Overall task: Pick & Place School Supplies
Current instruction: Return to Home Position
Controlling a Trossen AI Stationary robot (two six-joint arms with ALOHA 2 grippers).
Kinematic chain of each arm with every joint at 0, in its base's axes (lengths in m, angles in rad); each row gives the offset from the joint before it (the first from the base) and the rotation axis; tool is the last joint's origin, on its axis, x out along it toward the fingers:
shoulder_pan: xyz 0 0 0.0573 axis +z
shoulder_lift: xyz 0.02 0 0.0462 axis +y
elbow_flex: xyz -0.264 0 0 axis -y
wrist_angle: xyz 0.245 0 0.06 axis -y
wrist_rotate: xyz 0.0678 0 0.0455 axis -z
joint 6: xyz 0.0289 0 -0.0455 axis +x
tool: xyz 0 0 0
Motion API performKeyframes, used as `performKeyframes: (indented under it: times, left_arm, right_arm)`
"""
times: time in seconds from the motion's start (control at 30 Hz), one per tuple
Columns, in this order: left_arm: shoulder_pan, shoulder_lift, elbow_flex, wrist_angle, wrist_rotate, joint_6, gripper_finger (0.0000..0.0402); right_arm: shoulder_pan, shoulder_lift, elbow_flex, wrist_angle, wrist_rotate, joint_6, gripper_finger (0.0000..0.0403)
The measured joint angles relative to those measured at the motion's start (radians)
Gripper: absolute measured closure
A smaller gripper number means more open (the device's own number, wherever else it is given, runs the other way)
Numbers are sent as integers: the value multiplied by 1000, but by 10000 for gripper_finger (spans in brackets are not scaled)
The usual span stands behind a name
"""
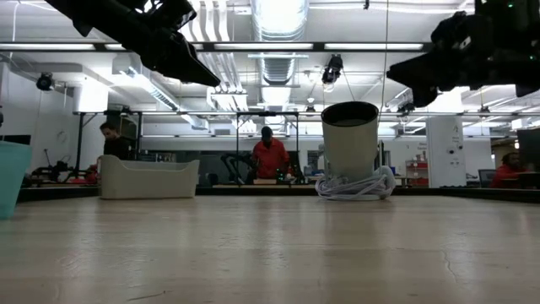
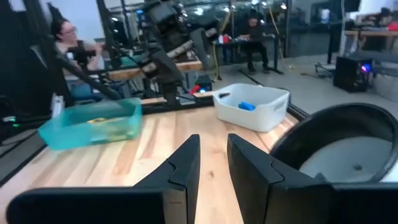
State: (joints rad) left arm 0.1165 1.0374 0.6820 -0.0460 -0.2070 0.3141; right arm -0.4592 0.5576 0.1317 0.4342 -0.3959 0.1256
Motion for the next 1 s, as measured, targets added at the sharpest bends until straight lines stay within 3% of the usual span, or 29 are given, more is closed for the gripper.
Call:
performKeyframes:
  times: [0.23,0.43,0.73,0.87,1.0]
  left_arm:
    - [0,0,0,0,0,0,161]
    - [0,0,0,0,0,0,161]
    - [0,0,0,0,0,0,161]
    - [0,0,0,0,0,0,161]
    - [0,0,0,0,0,0,161]
  right_arm:
    - [1,-139,-32,-41,-93,20,323]
    - [1,-263,-33,-225,-113,75,325]
    - [1,-452,-31,-448,-90,111,323]
    - [1,-552,-36,-461,-42,107,323]
    - [0,-555,-46,-455,-9,94,323]
